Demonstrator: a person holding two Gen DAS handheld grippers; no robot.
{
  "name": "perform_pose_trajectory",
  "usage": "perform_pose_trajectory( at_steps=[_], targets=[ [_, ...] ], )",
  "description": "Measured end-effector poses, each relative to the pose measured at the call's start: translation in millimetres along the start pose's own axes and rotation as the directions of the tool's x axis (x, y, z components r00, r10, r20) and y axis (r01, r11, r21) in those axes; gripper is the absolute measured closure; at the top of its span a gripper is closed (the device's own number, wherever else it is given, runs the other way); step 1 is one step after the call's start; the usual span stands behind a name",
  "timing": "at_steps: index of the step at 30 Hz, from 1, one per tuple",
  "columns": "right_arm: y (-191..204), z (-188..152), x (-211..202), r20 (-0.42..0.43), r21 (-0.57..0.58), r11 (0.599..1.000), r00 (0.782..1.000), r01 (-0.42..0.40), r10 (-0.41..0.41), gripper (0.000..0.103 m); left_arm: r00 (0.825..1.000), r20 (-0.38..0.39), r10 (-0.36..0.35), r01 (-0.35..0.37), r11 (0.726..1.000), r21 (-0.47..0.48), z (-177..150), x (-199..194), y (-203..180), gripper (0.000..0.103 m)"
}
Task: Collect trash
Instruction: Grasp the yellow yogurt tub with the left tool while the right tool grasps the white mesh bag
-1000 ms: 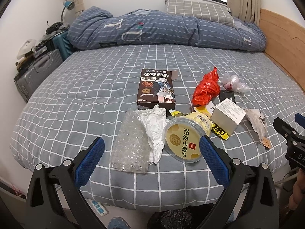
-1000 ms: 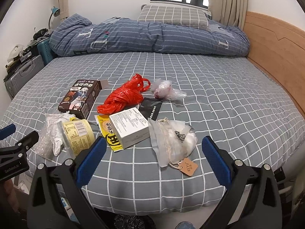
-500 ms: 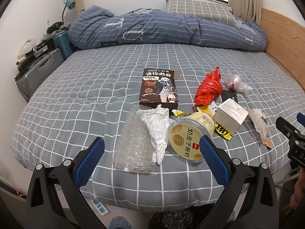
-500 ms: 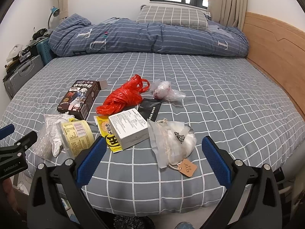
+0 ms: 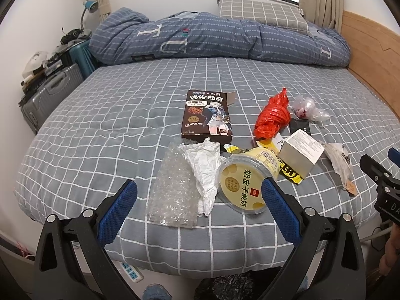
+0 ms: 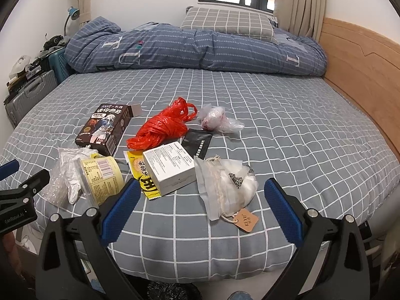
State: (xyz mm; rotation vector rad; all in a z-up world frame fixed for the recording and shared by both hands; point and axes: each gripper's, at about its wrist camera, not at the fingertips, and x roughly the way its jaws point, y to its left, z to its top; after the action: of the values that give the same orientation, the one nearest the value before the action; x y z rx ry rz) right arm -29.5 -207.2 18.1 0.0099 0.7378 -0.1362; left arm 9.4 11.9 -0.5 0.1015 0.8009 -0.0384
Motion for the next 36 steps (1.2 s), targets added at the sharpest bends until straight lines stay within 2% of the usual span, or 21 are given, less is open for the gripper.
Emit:
perform_pose_trajectory(
  at_steps=[18,22,27,36],
  targets=[
    [6,1,2,0.000,-0.003,1.000,1.000,-0.015,0.015,0.008,1.000,0.003,0.016,-0.016,1.000,-0.007,2,-3,5,0.006],
    [7,2,10,-0.009,-0.013,1.000,1.000,-0.019,0.019,0.008,1.000,-0.004,0.009,-0.009,1.000,0.021,3,0,2,0.006],
    [-12,3,32,-0.057,-0.019,1.000,0.998,0.016,-0.018,0.008,0.998,-0.037,-0.054,0.056,0.998,0.040,4,15,-5,0.006],
    [-52,-1,70,-0.140,0.019,0.998,0.988,0.063,-0.060,0.010,0.991,-0.099,-0.086,0.096,0.990,0.101,6,42,-35,0.006]
  ],
)
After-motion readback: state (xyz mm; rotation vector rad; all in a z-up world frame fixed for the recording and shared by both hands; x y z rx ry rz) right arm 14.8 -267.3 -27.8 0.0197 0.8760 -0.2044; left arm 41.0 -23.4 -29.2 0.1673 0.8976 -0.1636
